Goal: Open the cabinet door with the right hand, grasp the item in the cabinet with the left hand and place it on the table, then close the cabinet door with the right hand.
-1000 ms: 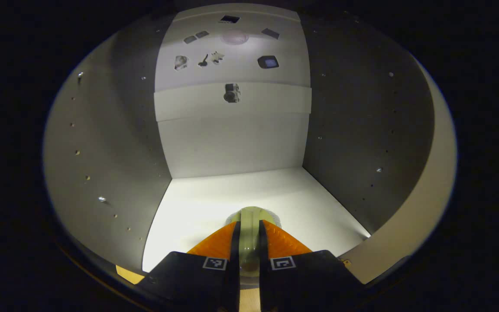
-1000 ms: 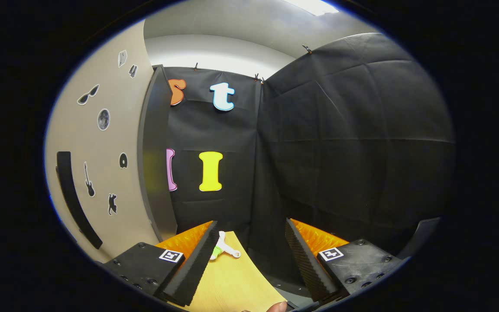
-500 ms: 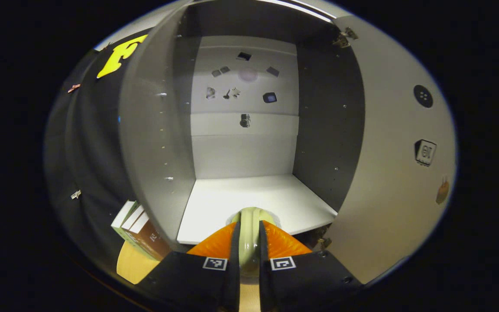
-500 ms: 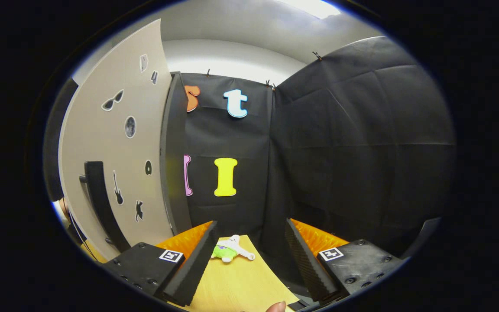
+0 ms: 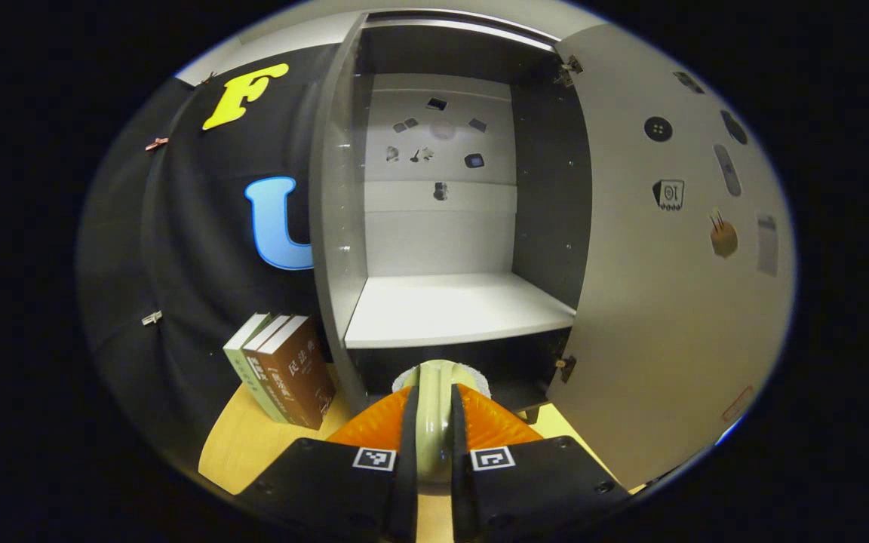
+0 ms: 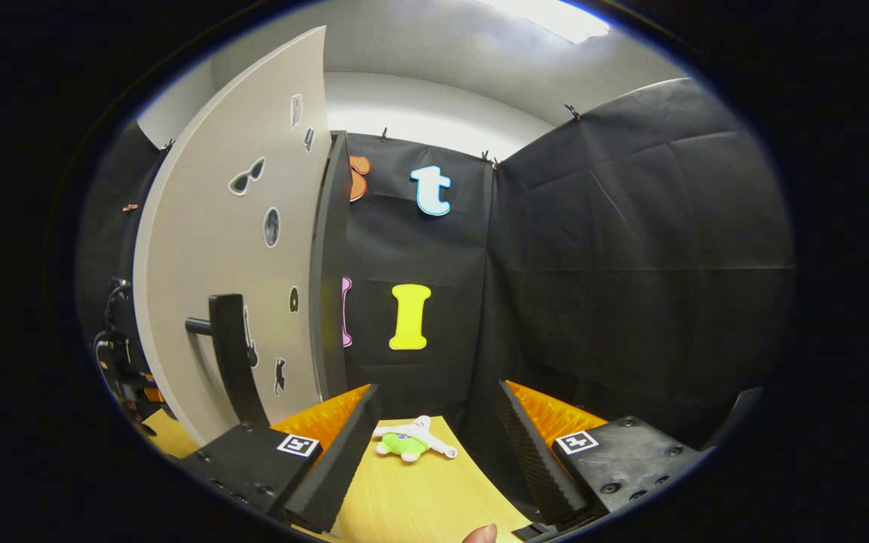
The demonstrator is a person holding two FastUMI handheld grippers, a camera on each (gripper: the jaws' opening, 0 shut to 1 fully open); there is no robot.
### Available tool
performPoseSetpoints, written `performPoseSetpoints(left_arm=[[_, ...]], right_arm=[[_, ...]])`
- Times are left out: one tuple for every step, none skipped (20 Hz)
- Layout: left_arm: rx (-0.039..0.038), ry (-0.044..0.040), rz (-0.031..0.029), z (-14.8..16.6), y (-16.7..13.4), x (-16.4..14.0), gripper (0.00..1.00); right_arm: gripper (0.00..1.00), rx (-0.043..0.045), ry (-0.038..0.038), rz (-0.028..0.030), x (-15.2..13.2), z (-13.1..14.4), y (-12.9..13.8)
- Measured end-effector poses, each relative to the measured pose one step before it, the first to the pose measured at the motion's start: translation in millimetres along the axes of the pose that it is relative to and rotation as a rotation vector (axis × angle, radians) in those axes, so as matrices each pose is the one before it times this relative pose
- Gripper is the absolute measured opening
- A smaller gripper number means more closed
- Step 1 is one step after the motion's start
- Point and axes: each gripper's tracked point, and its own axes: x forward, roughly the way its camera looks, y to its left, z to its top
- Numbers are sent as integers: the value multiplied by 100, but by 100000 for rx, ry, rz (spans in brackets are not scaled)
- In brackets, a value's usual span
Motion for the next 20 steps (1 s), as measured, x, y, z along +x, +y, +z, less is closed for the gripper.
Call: performPoseSetpoints(left_arm=[[1790,-540,1548,-1466,311,-178,22],[1380,357,1475,-1655,221,-170,22],[-476,956,935,-1747,-71,-97,22],[-2775,1268,293,-1763,-199,-294,22],[-2863,934,401,-1573,-185,-340,22],[-1269,111,1208,-1287,151,-180,22],[312,-366,923,-1205,109,-319,22],[1042,-312,77,-954,-105,-190,22],[953,-642,207,-880,-164,-156,22],[475,-319,26,-844,-258,-79,22],[-299,-223,-210,-968,-293,99,22],[-1044,382,-652,-1092,-420,81,22],[-1487,554,-1006,-1169,-473,61,22],[-151,564,-341,-1076,-385,140,22],[1309,988,395,-1239,-177,293,22],[1653,878,14,-1032,-323,178,22],[1388,1288,-803,-1009,-621,298,22],[951,1700,-1011,-990,-653,444,22],[978,1847,-1570,-1166,-620,300,22],[845,1554,-1757,-1016,-743,351,22]], right_arm=[[98,-464,-338,497,-101,155,450],[98,-709,-395,277,-70,77,412],[98,-799,-152,196,-2,54,436],[98,-505,-177,184,-139,-82,330],[98,-213,41,235,-148,-7,390],[98,276,308,331,-60,-117,284],[98,861,440,280,-31,-83,393],[98,620,275,-8,-83,-96,165],[98,-187,42,-674,-45,-17,-34],[98,-505,-210,-756,-60,158,-88],[98,-218,-257,-356,-215,109,81],[98,-4,-234,-388,-95,130,17],[98,81,16,-251,-8,130,75],[98,-35,-62,-127,-104,212,22],[98,-481,-422,-106,-135,30,45],[98,-836,-157,-402,-94,60,-77],[98,-773,29,-545,-83,-144,-91],[98,-370,390,-199,-98,-84,-66],[98,-98,388,23,65,-69,98],[98,-18,293,52,18,48,-36]])
